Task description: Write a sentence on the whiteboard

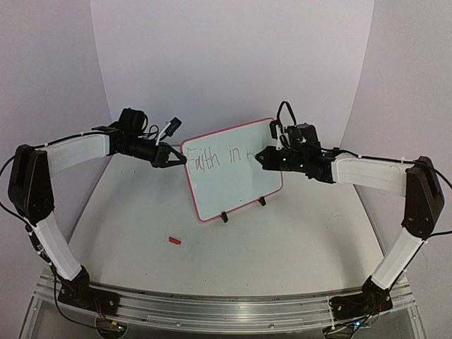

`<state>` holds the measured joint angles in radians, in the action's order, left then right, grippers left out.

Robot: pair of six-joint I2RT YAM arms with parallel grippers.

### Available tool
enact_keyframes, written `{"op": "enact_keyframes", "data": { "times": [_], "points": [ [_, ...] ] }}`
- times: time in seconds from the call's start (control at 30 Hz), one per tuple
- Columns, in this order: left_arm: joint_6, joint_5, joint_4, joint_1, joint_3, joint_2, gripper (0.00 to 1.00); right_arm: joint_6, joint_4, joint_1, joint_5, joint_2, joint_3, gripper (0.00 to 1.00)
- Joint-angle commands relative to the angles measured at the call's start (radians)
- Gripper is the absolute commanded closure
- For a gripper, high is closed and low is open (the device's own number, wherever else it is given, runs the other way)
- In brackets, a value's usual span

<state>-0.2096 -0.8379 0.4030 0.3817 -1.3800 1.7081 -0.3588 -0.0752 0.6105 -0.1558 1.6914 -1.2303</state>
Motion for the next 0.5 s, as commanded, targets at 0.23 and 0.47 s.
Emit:
{"op": "enact_keyframes", "data": {
  "times": [0.23, 0.47],
  "points": [
    [-0.032, 0.0, 0.071, 0.028, -0.011, 0.01, 1.0, 0.004, 0.012, 0.0, 0.061, 0.049, -0.064, 1.0],
    [-0.032, 0.001, 0.071, 0.027, -0.011, 0.01, 1.0, -0.003, 0.02, -0.001, 0.106, 0.034, -0.046, 1.0]
  ]
}}
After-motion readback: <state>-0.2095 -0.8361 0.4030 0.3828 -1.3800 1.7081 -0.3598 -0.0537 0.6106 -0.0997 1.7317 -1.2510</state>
